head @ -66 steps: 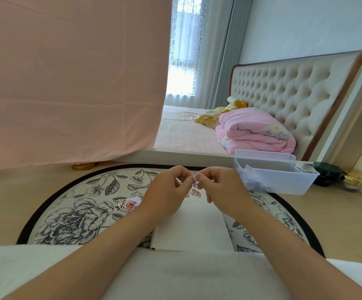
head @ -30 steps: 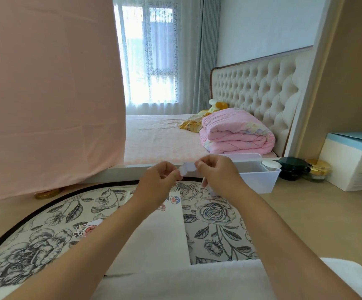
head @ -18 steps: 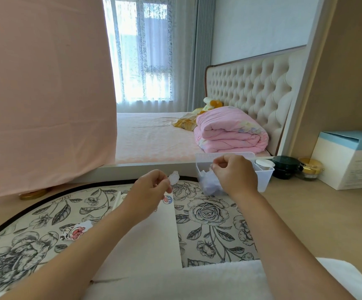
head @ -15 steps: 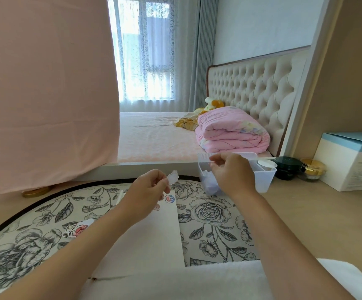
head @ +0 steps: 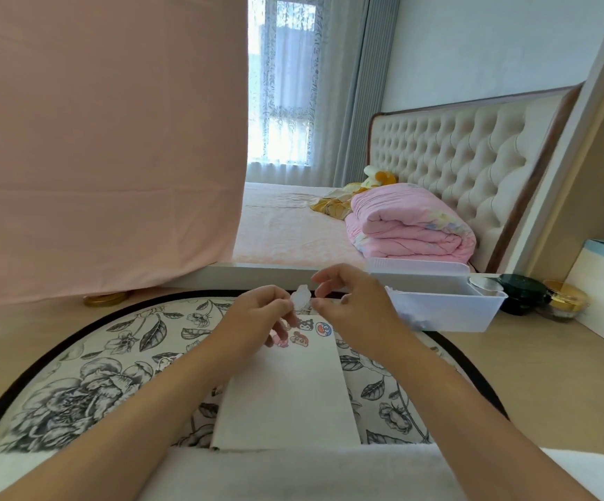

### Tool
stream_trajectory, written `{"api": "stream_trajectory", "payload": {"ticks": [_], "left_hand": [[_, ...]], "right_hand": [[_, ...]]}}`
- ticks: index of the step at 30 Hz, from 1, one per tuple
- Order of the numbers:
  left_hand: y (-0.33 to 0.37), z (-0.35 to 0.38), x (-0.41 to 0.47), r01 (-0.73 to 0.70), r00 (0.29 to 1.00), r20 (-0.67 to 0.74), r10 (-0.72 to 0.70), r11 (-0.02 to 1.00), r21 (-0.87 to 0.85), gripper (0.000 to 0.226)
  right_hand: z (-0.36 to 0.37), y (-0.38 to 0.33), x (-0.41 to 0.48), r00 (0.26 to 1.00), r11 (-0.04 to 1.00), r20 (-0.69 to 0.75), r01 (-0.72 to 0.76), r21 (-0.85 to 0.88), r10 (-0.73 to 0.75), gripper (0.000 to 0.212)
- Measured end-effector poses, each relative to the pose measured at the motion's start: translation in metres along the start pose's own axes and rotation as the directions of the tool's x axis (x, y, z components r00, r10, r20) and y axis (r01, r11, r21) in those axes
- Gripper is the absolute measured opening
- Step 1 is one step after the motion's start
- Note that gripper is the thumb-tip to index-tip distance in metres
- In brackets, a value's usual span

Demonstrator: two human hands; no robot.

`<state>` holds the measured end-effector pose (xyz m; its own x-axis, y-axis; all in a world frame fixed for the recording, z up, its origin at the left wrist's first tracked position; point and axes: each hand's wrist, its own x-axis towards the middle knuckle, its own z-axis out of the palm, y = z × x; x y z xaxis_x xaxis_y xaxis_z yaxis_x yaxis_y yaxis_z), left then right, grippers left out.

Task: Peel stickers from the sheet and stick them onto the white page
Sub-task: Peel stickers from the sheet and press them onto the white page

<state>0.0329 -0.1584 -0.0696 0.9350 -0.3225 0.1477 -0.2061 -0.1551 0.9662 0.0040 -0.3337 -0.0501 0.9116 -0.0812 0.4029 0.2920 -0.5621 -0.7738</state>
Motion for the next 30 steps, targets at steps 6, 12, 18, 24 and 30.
{"api": "stream_trajectory", "payload": {"ticks": [6,12,18,24,30], "left_hand": [[0.002,-0.008,-0.003,0.046,0.962,0.273,-0.007,0.989,-0.137,0.019],[0.005,-0.014,-0.006,0.217,0.868,0.496,-0.036,0.925,-0.312,0.023],[0.000,-0.009,-0.004,0.314,0.840,0.540,-0.054,0.860,-0.403,0.020],[-0.001,-0.002,-0.002,0.360,0.871,0.473,-0.131,0.826,-0.434,0.047],[0.000,-0.004,0.002,-0.100,0.989,-0.098,0.108,0.992,0.080,0.017]], "right_hand": [[-0.001,0.000,-0.007,0.918,0.803,0.336,-0.357,0.478,0.208,0.022],[-0.005,-0.004,-0.009,0.884,0.797,0.457,-0.346,0.495,0.100,0.025],[-0.006,-0.006,-0.007,0.908,0.819,0.409,-0.300,0.489,0.088,0.013],[0.001,-0.007,-0.003,0.965,0.875,0.229,-0.221,0.431,0.130,0.013],[-0.008,0.000,0.001,0.956,0.991,0.276,-0.072,-0.108,0.100,0.011]]}}
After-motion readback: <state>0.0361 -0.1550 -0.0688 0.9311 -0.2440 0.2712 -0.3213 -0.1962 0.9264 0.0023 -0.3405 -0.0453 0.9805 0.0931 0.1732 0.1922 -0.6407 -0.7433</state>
